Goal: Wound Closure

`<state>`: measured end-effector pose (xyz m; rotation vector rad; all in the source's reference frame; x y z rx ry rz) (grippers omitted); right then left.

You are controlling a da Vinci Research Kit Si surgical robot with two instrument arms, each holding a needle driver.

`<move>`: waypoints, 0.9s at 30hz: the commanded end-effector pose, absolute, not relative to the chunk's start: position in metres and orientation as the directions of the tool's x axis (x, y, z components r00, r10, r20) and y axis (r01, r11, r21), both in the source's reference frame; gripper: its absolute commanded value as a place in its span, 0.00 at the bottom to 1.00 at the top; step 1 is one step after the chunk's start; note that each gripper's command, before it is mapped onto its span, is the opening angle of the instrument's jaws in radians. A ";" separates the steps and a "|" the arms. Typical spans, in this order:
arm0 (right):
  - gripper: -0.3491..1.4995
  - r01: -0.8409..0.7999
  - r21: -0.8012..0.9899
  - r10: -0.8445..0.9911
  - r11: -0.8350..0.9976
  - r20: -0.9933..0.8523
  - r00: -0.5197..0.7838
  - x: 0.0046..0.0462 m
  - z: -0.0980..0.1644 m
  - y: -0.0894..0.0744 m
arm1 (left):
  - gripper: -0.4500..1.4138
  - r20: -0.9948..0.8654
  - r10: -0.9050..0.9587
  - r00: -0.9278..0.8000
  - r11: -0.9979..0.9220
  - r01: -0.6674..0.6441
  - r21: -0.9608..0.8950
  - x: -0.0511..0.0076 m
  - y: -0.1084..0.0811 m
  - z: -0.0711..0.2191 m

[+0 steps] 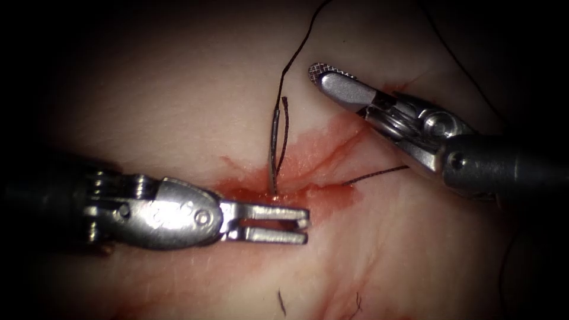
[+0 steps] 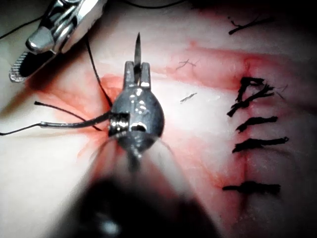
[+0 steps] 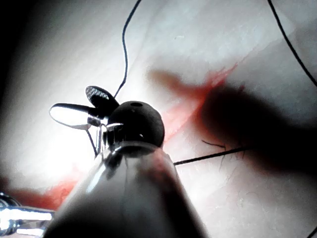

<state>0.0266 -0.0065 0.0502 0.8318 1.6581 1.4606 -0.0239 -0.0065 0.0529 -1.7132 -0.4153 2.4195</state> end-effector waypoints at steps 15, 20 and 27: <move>0.84 -0.129 0.905 0.791 0.406 -0.418 -0.447 0.0266 0.048 -0.007 | 0.00 -0.269 0.958 0.102 -0.273 0.023 -0.962 -0.0252 -0.006 0.051; 0.41 -0.069 0.901 0.812 0.428 -0.417 -0.408 0.0260 0.047 -0.009 | 0.00 -0.161 0.973 0.166 -0.169 0.040 -0.985 -0.0248 -0.005 0.051; 0.00 0.077 0.877 0.860 0.475 -0.443 -0.254 0.0220 0.046 -0.015 | 0.00 -0.084 0.968 0.236 -0.090 0.012 -0.996 -0.0238 -0.004 0.050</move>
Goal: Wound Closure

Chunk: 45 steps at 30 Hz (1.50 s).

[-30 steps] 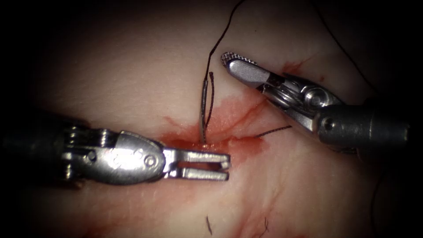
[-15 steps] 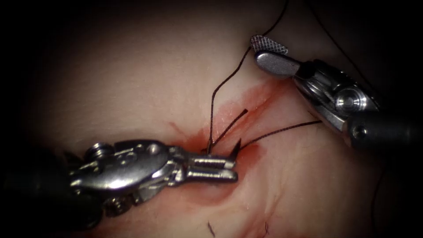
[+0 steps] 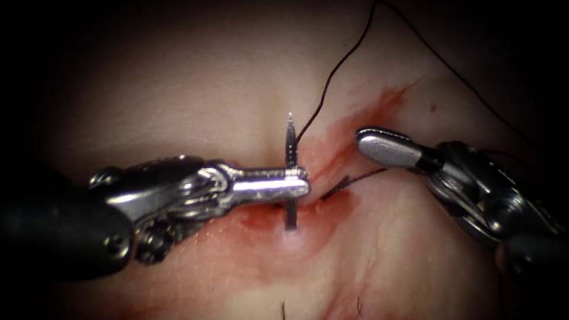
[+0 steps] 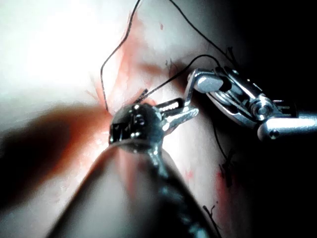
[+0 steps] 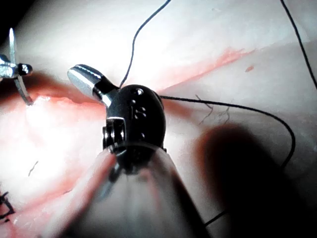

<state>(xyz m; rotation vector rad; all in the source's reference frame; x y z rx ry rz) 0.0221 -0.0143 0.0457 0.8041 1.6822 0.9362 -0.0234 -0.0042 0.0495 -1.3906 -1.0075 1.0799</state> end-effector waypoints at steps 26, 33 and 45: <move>0.44 0.063 0.674 0.672 0.737 -0.718 -0.182 0.0257 0.043 -0.018 | 0.00 -0.092 0.959 0.267 -0.089 -0.025 -0.996 -0.0228 -0.004 0.053; 0.31 0.051 0.662 0.659 0.747 -0.730 -0.182 0.0279 0.044 -0.018 | 0.00 -0.093 0.958 0.270 -0.089 -0.027 -0.996 -0.0230 -0.004 0.053; 0.39 0.031 0.649 0.643 0.760 -0.744 -0.184 0.0300 0.045 -0.018 | 0.00 -0.087 0.960 0.266 -0.083 -0.026 -0.996 -0.0231 -0.004 0.053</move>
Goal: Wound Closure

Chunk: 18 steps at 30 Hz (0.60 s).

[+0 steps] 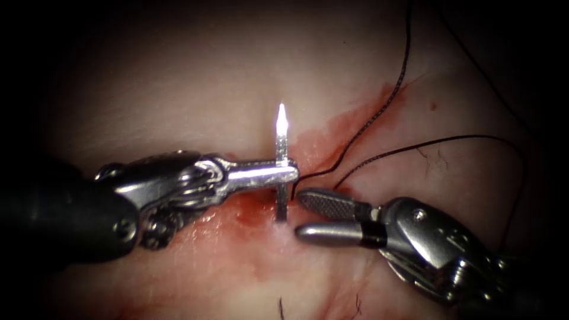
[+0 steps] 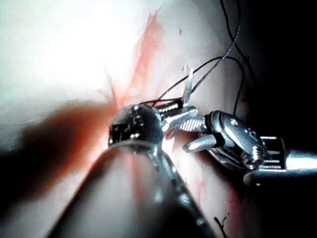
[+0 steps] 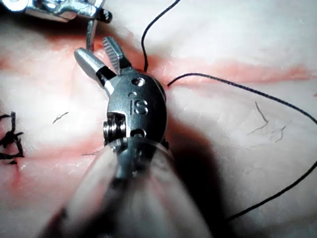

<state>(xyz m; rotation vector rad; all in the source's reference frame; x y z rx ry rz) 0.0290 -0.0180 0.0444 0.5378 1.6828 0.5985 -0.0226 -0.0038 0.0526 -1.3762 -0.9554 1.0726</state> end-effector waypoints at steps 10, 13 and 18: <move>0.28 0.030 0.646 0.640 0.763 -0.746 -0.183 0.0305 0.045 -0.018 | 0.00 -0.084 0.959 0.269 -0.079 -0.028 -0.996 -0.0234 -0.004 0.053; 0.18 0.031 0.642 0.636 0.766 -0.750 -0.181 0.0307 0.045 -0.019 | 0.00 -0.081 0.960 0.270 -0.077 -0.027 -0.997 -0.0234 -0.004 0.053; 0.19 0.033 0.633 0.628 0.773 -0.757 -0.179 0.0312 0.046 -0.019 | 0.00 -0.077 0.960 0.268 -0.074 -0.025 -0.997 -0.0234 -0.003 0.052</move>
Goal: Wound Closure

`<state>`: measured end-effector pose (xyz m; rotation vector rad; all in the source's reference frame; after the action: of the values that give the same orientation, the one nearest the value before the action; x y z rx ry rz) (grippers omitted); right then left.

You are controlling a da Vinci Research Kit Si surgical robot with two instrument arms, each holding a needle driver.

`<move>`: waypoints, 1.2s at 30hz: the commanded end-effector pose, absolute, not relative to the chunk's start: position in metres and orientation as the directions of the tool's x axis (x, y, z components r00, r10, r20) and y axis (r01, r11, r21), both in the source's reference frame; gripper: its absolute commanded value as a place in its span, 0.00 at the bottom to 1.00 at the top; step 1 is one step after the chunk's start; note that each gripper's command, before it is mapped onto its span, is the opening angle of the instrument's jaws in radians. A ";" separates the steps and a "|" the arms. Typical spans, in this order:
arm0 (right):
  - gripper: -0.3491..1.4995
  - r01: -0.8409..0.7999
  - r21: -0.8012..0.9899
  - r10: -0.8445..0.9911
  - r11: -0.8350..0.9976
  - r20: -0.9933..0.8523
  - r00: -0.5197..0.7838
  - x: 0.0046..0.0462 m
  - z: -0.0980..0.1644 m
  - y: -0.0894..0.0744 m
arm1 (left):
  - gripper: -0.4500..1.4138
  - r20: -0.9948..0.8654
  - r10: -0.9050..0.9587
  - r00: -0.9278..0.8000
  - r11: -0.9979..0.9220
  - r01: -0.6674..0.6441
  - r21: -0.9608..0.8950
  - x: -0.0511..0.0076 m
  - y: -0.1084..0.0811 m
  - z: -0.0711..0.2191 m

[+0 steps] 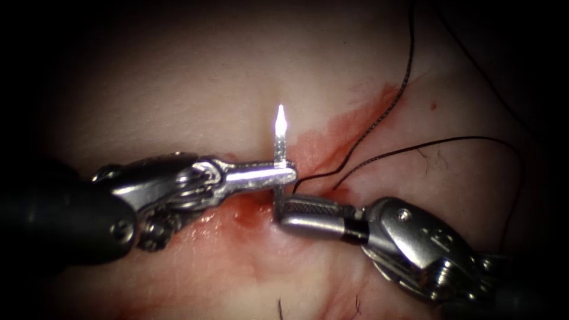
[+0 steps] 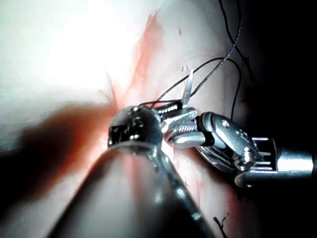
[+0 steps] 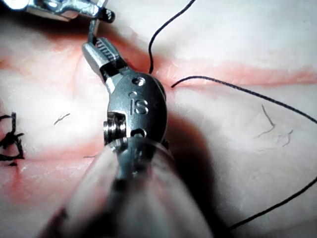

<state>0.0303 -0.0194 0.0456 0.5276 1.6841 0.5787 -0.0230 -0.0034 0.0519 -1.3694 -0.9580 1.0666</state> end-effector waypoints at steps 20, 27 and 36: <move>0.00 0.068 0.716 0.717 0.695 -0.683 -0.138 0.0300 0.047 -0.020 | 0.00 -0.074 0.962 0.263 -0.071 -0.020 -0.997 -0.0225 -0.003 0.052; 0.00 -0.014 0.743 0.734 0.669 -0.663 -0.148 0.0305 0.048 -0.020 | 0.00 -0.074 0.961 0.265 -0.070 -0.022 -0.997 -0.0226 -0.003 0.052; 0.00 -0.136 0.738 0.721 0.661 -0.675 -0.160 0.0302 0.052 -0.019 | 0.00 -0.074 0.961 0.268 -0.070 -0.023 -0.997 -0.0227 -0.003 0.052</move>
<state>0.0294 -0.0192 0.0522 0.4985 1.5577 0.8162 -0.0222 -0.0031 0.0516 -1.3674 -0.9617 1.0635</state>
